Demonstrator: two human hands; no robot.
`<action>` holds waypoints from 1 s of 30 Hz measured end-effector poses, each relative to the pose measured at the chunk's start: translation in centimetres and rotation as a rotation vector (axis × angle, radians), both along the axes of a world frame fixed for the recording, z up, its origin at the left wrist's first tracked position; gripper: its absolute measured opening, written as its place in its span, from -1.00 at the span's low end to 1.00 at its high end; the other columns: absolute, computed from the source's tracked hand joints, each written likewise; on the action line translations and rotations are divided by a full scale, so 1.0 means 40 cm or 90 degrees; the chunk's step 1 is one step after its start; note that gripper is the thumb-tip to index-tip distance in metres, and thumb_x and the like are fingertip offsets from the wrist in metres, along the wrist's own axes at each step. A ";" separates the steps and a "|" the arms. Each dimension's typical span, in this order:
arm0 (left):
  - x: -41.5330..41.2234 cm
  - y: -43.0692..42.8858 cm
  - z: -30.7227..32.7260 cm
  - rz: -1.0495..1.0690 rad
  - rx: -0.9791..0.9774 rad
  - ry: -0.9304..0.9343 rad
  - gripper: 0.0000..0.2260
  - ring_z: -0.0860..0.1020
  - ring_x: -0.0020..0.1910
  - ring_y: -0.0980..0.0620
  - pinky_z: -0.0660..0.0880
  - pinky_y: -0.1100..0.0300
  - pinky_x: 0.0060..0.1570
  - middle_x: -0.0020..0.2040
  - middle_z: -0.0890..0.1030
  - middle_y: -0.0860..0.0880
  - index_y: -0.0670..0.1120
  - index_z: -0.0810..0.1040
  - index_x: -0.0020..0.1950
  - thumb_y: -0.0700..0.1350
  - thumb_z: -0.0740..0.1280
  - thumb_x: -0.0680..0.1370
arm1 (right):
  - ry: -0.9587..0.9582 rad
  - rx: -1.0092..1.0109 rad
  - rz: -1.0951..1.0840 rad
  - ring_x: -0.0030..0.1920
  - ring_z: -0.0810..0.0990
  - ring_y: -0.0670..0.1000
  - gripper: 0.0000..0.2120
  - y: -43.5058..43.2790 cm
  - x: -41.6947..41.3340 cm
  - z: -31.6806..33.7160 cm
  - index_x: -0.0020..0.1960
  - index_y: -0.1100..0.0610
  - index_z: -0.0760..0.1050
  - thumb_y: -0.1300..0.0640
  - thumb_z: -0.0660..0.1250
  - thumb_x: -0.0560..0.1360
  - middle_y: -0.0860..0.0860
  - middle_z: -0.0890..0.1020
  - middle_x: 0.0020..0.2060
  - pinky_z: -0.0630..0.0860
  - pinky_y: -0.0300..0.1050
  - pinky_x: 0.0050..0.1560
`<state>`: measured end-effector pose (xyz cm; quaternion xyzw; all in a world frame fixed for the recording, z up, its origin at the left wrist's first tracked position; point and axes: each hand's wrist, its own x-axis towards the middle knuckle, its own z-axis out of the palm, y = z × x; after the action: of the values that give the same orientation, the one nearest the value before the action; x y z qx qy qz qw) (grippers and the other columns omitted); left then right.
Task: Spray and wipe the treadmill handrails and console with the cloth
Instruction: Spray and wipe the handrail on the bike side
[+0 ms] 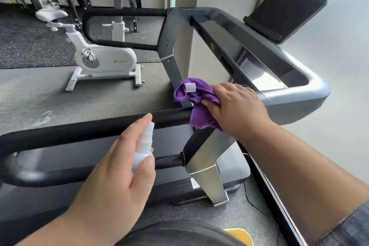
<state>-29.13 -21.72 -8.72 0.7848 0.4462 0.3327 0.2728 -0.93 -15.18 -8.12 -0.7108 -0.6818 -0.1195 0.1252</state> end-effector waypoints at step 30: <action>-0.468 -0.044 -0.014 0.186 -0.020 -0.009 -0.49 0.47 0.15 0.30 0.28 0.55 0.07 0.21 0.46 0.29 0.41 0.11 0.44 0.13 0.09 0.50 | -0.073 -0.111 0.304 0.13 0.60 0.16 -0.19 0.123 -0.676 -0.021 0.54 -0.14 0.06 -0.33 0.35 0.44 0.00 0.48 0.28 0.51 0.01 0.00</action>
<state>-47.83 -23.48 -9.26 0.7048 0.5589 0.3670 0.2371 -27.97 -10.26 -8.96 -0.5298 -0.8439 -0.0676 0.0497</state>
